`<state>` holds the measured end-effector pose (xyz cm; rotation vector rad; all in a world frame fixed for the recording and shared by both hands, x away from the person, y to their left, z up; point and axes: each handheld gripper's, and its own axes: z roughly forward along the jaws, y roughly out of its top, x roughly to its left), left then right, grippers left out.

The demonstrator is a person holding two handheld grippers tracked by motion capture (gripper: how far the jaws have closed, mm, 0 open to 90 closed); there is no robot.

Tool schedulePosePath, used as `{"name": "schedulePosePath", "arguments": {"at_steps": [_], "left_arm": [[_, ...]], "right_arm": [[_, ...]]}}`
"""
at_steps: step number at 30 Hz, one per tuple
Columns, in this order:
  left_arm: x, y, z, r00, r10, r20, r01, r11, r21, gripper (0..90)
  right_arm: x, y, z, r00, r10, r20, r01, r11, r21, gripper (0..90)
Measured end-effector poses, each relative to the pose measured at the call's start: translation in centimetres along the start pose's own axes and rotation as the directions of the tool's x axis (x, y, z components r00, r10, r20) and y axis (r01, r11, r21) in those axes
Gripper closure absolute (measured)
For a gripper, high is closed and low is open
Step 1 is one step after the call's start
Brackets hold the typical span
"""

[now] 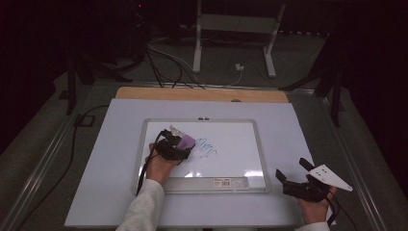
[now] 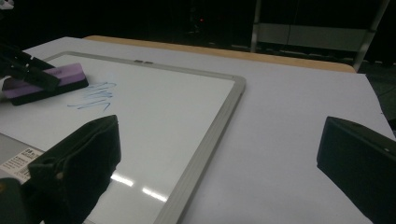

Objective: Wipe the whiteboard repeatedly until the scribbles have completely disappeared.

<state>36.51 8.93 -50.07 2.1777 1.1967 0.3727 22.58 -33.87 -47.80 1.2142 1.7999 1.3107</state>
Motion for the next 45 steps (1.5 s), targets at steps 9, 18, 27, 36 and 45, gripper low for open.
{"name": "schedulePosePath", "arguments": {"at_steps": [9,18,27,36,45], "left_arm": [[0.1,0.0,0.0,0.9999,-0.016,-0.006,0.016,0.9999,0.000,41.8],[-4.4,0.0,0.3,0.9923,0.075,0.098,-0.075,0.9972,-0.002,41.7],[-5.0,0.4,0.7,0.9890,0.094,0.115,-0.093,0.9956,-0.009,41.8],[-2.1,0.6,0.7,0.9994,0.011,0.033,-0.011,0.9999,-0.003,41.8],[1.1,0.6,0.6,0.9938,-0.100,-0.048,0.099,0.9950,-0.012,41.8]], "right_arm": [[0.0,0.0,0.1,1.0000,-0.002,-0.001,0.002,1.000,0.001,0.1],[0.1,0.0,0.1,1.0000,-0.005,-0.003,0.005,1.000,0.004,0.1],[0.0,0.0,0.0,1.0000,0.000,-0.001,0.000,1.000,0.001,0.1],[0.0,0.0,0.0,1.0000,-0.001,0.002,0.001,1.000,0.001,0.1],[0.0,0.0,0.1,1.0000,-0.002,0.000,0.002,1.000,0.004,0.1]]}}
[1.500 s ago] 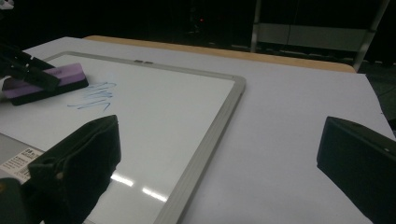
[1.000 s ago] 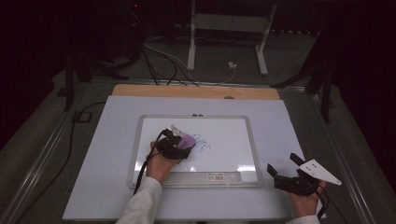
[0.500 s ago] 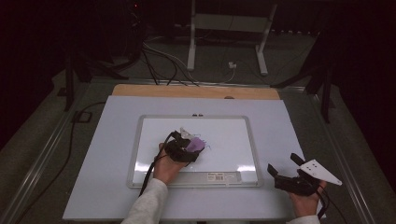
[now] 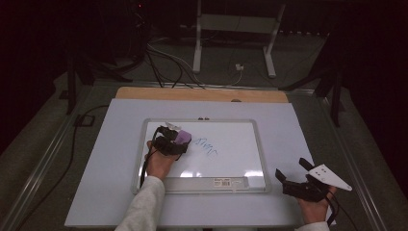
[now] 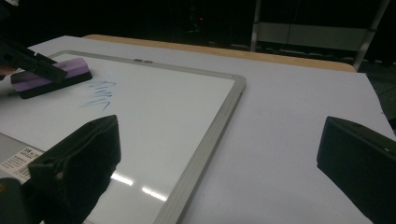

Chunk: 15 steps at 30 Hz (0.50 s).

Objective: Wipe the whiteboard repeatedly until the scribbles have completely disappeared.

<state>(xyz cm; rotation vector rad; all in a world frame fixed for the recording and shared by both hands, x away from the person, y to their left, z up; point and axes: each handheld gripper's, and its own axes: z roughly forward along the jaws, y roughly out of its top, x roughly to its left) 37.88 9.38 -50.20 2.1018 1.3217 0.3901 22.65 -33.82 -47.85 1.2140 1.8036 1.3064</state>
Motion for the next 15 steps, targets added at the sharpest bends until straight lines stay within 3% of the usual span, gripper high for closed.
{"name": "schedulePosePath", "arguments": {"at_steps": [3,7,11,15], "left_arm": [[-0.2,0.2,0.1,0.9999,0.010,-0.010,-0.010,0.9999,0.006,41.8],[-1.0,0.5,0.4,0.9998,0.017,0.008,-0.017,0.9998,0.006,41.8],[-2.6,0.5,0.6,0.9964,0.072,0.044,-0.073,0.9973,0.009,41.8],[-2.7,0.6,0.6,0.9956,0.079,0.049,-0.080,0.9967,0.010,41.8]], "right_arm": [[0.0,0.0,0.0,1.0000,-0.001,0.000,0.001,1.000,0.001,0.1],[0.1,0.0,0.1,1.0000,-0.003,-0.002,0.003,1.000,0.002,0.1],[0.0,0.0,0.0,1.0000,-0.001,-0.001,0.001,1.000,0.000,0.1],[0.0,0.0,0.0,1.0000,0.000,0.001,0.000,1.000,-0.002,0.1]]}}
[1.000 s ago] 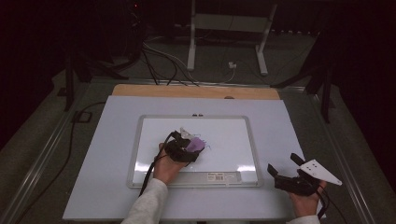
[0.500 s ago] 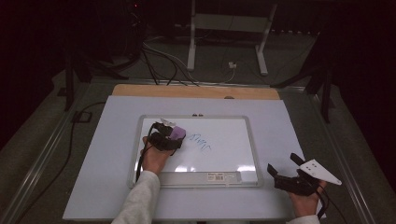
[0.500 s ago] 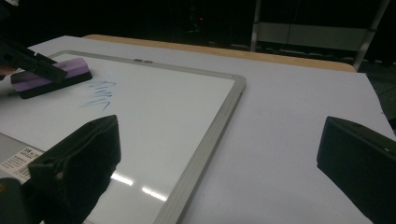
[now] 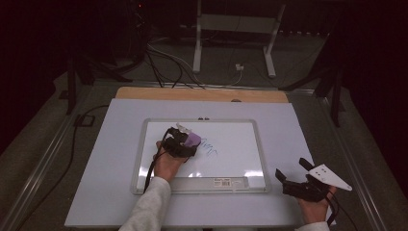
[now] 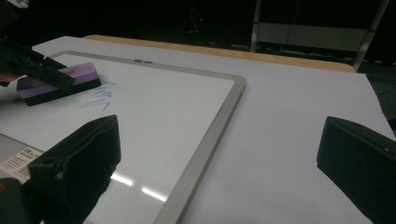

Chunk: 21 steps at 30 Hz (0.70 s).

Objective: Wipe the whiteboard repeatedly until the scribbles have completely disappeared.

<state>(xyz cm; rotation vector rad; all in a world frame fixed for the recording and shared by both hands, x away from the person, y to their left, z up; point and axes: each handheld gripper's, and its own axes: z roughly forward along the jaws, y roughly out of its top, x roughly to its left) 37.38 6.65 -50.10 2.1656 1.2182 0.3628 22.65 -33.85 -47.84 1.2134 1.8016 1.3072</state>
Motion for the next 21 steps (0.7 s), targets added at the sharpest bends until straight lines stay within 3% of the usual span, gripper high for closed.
{"name": "schedulePosePath", "arguments": {"at_steps": [2,3,5,6,11,13,14,16,17,21], "left_arm": [[0.3,0.0,0.0,1.0000,-0.006,-0.004,0.006,1.0000,-0.003,41.8],[0.7,0.2,0.1,0.9993,-0.015,-0.034,0.015,0.9999,-0.004,41.8],[1.0,0.3,0.1,0.9985,-0.023,-0.049,0.023,0.9997,-0.002,41.8],[1.6,0.5,0.2,0.9959,-0.047,-0.078,0.047,0.9989,-0.002,41.8],[1.9,0.7,0.3,0.9942,-0.064,-0.086,0.064,0.9980,-0.001,41.8],[1.3,0.7,0.4,0.9964,-0.049,-0.068,0.049,0.9988,0.002,41.8],[0.3,0.7,0.4,0.9985,-0.015,-0.052,0.015,0.9999,0.006,41.8],[-0.4,0.6,0.4,0.9992,0.005,-0.040,-0.005,0.9999,0.009,41.8],[-1.3,0.6,0.4,0.9992,0.032,-0.025,-0.032,0.9995,0.009,41.8],[-3.5,0.2,0.3,0.9966,0.077,0.031,-0.077,0.9971,0.002,41.8]], "right_arm": [[0.0,0.0,0.0,1.0000,0.002,0.001,-0.002,1.000,-0.001,0.1],[-0.1,0.0,0.0,1.0000,0.001,0.002,-0.001,1.000,-0.002,0.1],[-0.1,0.0,-0.1,1.0000,0.003,0.002,-0.003,1.000,-0.001,0.1],[-0.1,0.0,-0.1,1.0000,0.003,0.002,-0.003,1.000,-0.001,0.1],[-0.1,0.0,0.0,1.0000,0.002,0.002,-0.002,1.000,0.001,0.1],[-0.1,0.0,0.0,1.0000,0.000,0.001,0.000,1.000,0.000,0.1],[0.0,0.0,0.0,1.0000,0.001,0.001,-0.001,1.000,0.000,0.1],[0.0,0.0,0.0,1.0000,0.000,0.001,0.000,1.000,0.000,0.1],[0.0,0.0,0.0,1.0000,0.000,0.001,0.000,1.000,0.000,0.1],[0.0,0.0,0.0,1.0000,0.001,0.001,-0.001,1.000,0.000,0.1]]}}
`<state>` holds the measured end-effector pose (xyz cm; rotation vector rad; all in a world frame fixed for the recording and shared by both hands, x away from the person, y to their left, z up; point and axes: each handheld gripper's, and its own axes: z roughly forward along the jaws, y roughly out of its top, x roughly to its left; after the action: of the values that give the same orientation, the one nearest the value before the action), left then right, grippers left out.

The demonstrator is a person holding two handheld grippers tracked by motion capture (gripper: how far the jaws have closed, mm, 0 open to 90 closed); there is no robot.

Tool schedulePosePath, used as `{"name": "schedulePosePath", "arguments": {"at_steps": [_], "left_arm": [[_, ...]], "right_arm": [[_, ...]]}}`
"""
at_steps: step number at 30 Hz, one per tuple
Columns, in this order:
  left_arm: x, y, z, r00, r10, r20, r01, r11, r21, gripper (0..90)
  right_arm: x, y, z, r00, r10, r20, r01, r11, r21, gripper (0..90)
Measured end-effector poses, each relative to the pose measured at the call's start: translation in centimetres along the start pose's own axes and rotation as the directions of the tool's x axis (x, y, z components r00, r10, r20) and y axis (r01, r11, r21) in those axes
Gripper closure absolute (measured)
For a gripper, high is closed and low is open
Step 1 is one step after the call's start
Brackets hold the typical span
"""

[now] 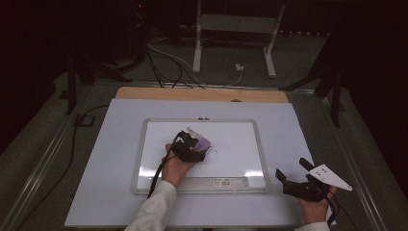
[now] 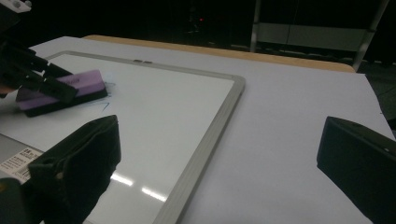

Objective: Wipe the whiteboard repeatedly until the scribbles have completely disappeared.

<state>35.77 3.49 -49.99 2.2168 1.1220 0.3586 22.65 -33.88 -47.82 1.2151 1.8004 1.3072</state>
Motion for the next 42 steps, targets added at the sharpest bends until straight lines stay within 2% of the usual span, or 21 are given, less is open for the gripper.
{"name": "schedulePosePath", "arguments": {"at_steps": [1,5,7,9,10,11,12,13,15,16,19,22,25,27,28,29,30,32,36,40,42], "left_arm": [[-1.0,-0.1,0.0,0.9993,0.021,0.032,-0.021,0.9998,-0.002,41.8],[-1.8,-0.2,-0.1,0.9974,0.063,0.036,-0.063,0.9980,-0.003,41.8],[-1.4,-0.2,-0.1,0.9977,0.049,0.046,-0.049,0.9988,0.000,41.8],[-0.3,0.0,-0.1,0.9998,0.021,0.002,-0.021,0.9998,0.004,41.8],[-0.3,0.0,-0.1,0.9998,0.021,0.002,-0.021,0.9998,0.004,41.8],[0.7,0.1,-0.1,0.9993,-0.002,-0.037,0.002,1.0000,0.005,41.8],[1.2,0.1,-0.1,0.9984,-0.014,-0.056,0.015,0.9999,0.008,41.8],[1.2,0.1,-0.1,0.9984,-0.014,-0.056,0.015,0.9999,0.008,41.9],[2.3,0.1,-0.1,0.9947,-0.047,-0.092,0.048,0.9989,0.002,41.8],[3.4,0.1,-0.1,0.9897,-0.094,-0.108,0.094,0.9956,-0.002,41.8],[3.9,0.1,-0.1,0.9872,-0.120,-0.106,0.120,0.9928,-0.004,41.8],[3.5,0.2,-0.1,0.9879,-0.098,-0.120,0.099,0.9951,0.001,41.8],[2.6,0.3,0.0,0.9927,-0.071,-0.097,0.072,0.9974,0.005,41.8],[1.0,0.4,0.1,0.9978,-0.024,-0.062,0.025,0.9997,0.008,41.8],[1.0,0.4,0.1,0.9978,-0.024,-0.062,0.025,0.9997,0.008,41.8],[-0.2,0.5,0.3,0.9993,0.009,-0.035,-0.009,0.9999,0.008,41.8],[-0.2,0.5,0.3,0.9993,0.009,-0.035,-0.009,0.9999,0.008,41.8],[-1.8,0.6,0.5,0.9991,0.043,-0.001,-0.043,0.9991,-0.001,41.8],[-3.2,0.7,0.7,0.9968,0.069,0.038,-0.069,0.9976,-0.006,41.7],[-3.7,0.9,0.8,0.9949,0.093,0.041,-0.093,0.9957,-0.006,41.7],[-3.5,0.9,0.9,0.9959,0.081,0.040,-0.081,0.9967,-0.002,41.8]], "right_arm": [[0.0,0.0,0.0,1.0000,-0.001,-0.001,0.001,1.000,-0.001,0.1],[0.0,0.0,0.0,1.0000,-0.002,-0.001,0.002,1.000,0.000,0.1],[0.0,0.0,-0.1,1.0000,0.000,0.001,0.000,1.000,-0.003,0.1],[-0.1,0.0,-0.1,1.0000,0.001,0.002,-0.001,1.000,-0.003,0.1],[-0.1,0.0,-0.1,1.0000,0.001,0.002,-0.001,1.000,-0.003,0.1],[-0.1,0.0,-0.1,1.0000,0.002,0.002,-0.002,1.000,-0.002,0.1],[-0.1,0.0,-0.1,1.0000,0.002,0.002,-0.002,1.000,-0.001,0.1],[-0.1,0.0,-0.1,1.0000,0.001,0.001,-0.001,1.000,-0.002,0.1],[-0.1,0.0,-0.1,1.0000,0.000,0.001,0.000,1.000,-0.002,0.1],[-0.1,0.0,-0.1,1.0000,0.000,0.001,0.000,1.000,-0.003,0.1],[-0.1,0.0,-0.1,1.0000,0.003,0.002,-0.003,1.000,-0.002,0.1],[-0.1,0.0,0.0,1.0000,0.001,0.001,-0.001,1.000,-0.001,0.1],[0.0,0.0,0.0,1.0000,-0.002,-0.001,0.002,1.000,0.001,0.1],[0.1,0.0,0.0,1.0000,-0.003,-0.002,0.003,1.000,0.003,0.1],[0.1,0.0,0.0,1.0000,-0.003,-0.002,0.003,1.000,0.003,0.1],[0.0,0.0,0.0,1.0000,-0.002,-0.002,0.002,1.000,0.002,0.1],[0.0,0.0,0.0,1.0000,-0.002,-0.002,0.002,1.000,0.002,0.1],[0.1,0.0,0.0,1.0000,-0.003,-0.002,0.003,1.000,0.002,0.1],[0.1,0.0,0.0,1.0000,-0.004,-0.002,0.004,1.000,0.003,0.1],[0.0,0.0,0.0,1.0000,-0.002,0.000,0.002,1.000,0.001,0.1],[0.0,0.0,0.0,1.0000,-0.001,0.000,0.001,1.000,0.001,0.1]]}}
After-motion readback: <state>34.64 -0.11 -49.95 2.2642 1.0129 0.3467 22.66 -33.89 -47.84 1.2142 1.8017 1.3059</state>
